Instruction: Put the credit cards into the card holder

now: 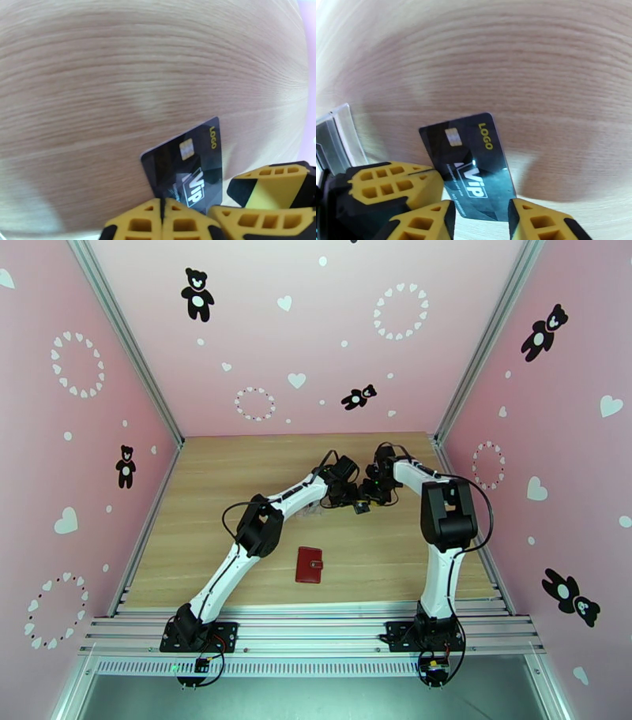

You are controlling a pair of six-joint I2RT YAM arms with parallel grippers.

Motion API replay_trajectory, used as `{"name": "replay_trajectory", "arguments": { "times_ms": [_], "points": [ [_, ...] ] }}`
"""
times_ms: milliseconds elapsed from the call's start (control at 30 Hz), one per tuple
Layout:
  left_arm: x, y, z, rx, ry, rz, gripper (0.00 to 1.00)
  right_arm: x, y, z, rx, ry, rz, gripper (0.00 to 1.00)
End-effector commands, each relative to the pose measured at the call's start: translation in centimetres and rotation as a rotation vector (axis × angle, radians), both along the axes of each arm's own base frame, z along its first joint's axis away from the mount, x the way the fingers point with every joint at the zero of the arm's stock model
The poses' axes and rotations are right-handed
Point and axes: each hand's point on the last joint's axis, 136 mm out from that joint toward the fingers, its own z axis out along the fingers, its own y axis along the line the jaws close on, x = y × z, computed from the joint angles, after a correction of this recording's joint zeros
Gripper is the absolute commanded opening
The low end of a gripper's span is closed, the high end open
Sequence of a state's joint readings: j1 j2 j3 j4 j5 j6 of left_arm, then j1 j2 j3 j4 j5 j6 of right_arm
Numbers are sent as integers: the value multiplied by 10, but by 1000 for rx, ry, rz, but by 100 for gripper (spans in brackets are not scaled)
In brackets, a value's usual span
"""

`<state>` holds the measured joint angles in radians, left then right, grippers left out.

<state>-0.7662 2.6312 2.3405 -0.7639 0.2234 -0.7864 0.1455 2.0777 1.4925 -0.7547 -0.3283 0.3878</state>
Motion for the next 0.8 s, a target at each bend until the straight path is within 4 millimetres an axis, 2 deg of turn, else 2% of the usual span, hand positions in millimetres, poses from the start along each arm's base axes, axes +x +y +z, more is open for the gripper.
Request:
{"name": "replay_trajectory", "arguments": {
  "times_ms": [0,200,400,767],
  "points": [
    [-14,35,-55,180,76,1,1,-14,-6,-1,-33,39,3,43],
    [-15,41,-57,210,81,-1,1,-13,-5,-11,-36,69,6,44],
    [-18,38,-62,193,99,-6,1,-17,1,-20,-5,97,20,44],
    [-18,35,-69,167,124,-13,0,-19,28,-12,85,96,71,43]
  ]
}}
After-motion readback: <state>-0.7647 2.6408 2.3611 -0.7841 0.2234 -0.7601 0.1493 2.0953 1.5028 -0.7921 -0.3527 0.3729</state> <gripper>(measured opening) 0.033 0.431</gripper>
